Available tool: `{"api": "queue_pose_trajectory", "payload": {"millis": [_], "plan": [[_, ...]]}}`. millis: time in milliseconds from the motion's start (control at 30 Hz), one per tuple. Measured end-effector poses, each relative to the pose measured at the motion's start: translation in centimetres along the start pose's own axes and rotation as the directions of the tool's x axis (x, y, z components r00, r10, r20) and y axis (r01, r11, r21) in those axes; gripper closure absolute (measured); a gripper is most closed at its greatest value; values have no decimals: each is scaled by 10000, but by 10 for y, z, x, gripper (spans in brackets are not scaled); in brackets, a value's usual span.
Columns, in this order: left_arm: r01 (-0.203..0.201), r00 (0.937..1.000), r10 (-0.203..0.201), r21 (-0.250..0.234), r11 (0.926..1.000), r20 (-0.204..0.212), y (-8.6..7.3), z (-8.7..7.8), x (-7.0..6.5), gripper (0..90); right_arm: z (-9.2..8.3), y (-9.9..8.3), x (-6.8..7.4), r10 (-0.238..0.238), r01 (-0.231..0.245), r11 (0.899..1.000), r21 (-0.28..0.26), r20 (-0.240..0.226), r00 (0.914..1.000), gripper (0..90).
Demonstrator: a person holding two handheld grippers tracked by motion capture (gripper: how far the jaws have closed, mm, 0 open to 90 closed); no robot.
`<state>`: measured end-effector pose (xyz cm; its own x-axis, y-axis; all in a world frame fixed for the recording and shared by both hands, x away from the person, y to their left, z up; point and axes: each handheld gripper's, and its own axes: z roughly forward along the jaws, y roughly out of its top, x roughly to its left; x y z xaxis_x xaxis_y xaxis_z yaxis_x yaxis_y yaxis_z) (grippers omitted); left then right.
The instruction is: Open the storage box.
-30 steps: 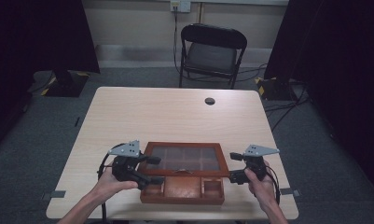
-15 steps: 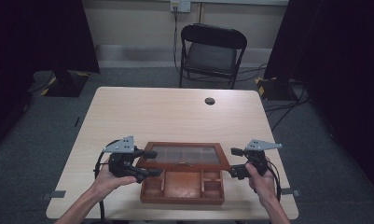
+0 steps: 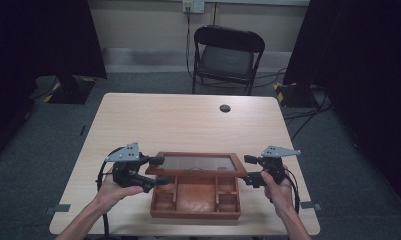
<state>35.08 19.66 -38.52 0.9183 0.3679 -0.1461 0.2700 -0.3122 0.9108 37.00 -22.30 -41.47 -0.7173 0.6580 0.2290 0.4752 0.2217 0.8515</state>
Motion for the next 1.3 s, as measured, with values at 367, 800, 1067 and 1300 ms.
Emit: {"api": "queue_pose_trajectory", "payload": {"millis": [367,800,1067,1300], "plan": [[210,9987,-221,-232,9995,-468,-2,-2,11,326,4,7,-1,-102,97,9998,-185,-287,9995,305],[482,9954,-520,-479,9977,-805,7,2,29,462,7,16,-6,-97,78,9988,-490,-372,9993,352],[795,9898,-866,-658,9947,-1133,12,6,40,462,11,24,-8,14,-27,9958,-916,-133,9999,318],[842,9829,-963,-819,9931,-1571,12,11,47,467,13,30,-10,38,-45,9936,-1126,-62,10000,331]]}}
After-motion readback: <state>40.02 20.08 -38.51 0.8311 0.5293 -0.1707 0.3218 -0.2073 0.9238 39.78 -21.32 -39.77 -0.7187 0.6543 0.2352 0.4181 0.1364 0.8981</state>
